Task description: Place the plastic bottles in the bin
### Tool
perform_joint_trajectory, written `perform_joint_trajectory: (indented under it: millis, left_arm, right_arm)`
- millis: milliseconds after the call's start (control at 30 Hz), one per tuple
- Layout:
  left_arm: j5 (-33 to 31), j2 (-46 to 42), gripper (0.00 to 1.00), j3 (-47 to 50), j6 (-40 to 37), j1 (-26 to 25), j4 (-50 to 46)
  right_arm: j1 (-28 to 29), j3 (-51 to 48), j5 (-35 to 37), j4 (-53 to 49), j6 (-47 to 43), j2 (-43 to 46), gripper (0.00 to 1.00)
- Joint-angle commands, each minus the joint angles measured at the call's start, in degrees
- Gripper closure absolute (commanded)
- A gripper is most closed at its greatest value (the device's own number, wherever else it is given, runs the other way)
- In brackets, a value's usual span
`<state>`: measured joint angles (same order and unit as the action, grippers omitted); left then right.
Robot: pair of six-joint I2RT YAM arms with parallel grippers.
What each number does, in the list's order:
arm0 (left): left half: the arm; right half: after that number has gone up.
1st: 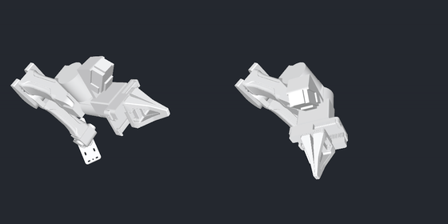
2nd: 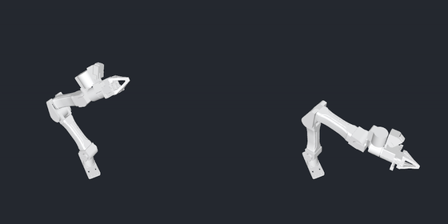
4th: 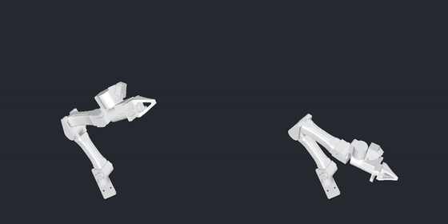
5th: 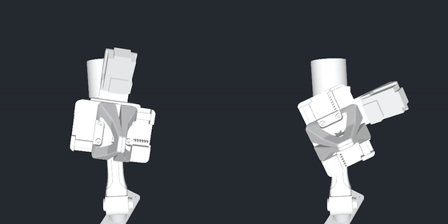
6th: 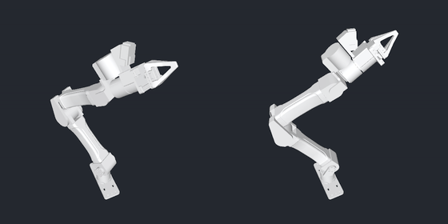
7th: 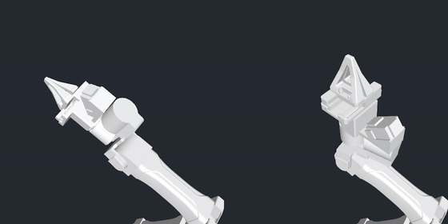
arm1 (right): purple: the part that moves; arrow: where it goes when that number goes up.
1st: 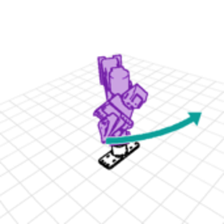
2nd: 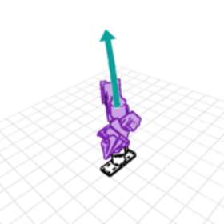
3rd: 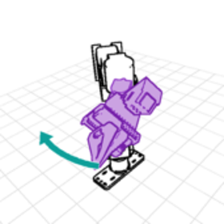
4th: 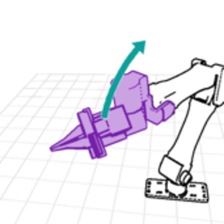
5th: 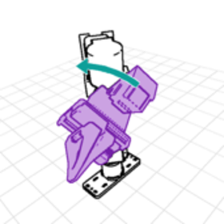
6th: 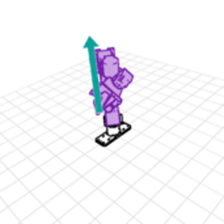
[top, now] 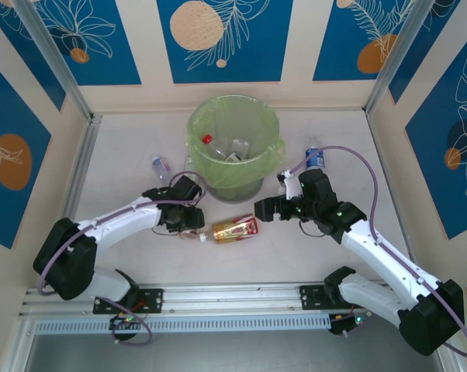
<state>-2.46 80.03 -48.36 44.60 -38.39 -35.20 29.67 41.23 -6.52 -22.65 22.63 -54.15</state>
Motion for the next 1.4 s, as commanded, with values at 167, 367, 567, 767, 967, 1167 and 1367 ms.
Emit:
perform_joint_trajectory:
  millis: [167, 367, 567, 767, 967, 1167, 1367]
  left_arm:
    - [-0.5, -5.3, 0.42, -0.4, -1.3, 1.6, -2.5]
    - [0.8, -8.6, 0.42, -2.5, -3.5, 6.1, -4.5]
    - [-0.9, -11.2, 0.42, -6.2, -3.4, 9.8, -5.8]
    - [-6.8, -12.7, 0.43, -9.0, -3.1, 10.3, -1.6]
    - [-12.4, -14.9, 0.43, -13.0, -5.9, 10.3, 3.9]
    - [-14.5, -13.8, 0.42, -18.9, -12.4, 10.3, 8.7]
    - [-9.0, -11.4, 0.42, -23.2, -17.1, 10.3, 17.8]
  right_arm:
    - [0.6, 0.8, -2.1, 3.2, -0.8, -0.7, 0.01]
    - [0.6, 0.3, 0.0, 5.3, 0.1, -0.4, 0.01]
    - [0.7, -1.0, 0.7, 8.2, -0.3, 0.5, 0.00]
    - [0.7, -1.3, 0.7, 10.0, -1.0, 0.0, 0.01]
    - [0.7, -5.9, 0.6, 18.7, 5.4, 0.3, 0.01]
    - [0.7, -5.0, 1.3, 19.5, 5.4, -0.9, 0.00]
    - [0.7, -4.2, 1.4, 18.1, 5.0, -0.8, 0.00]
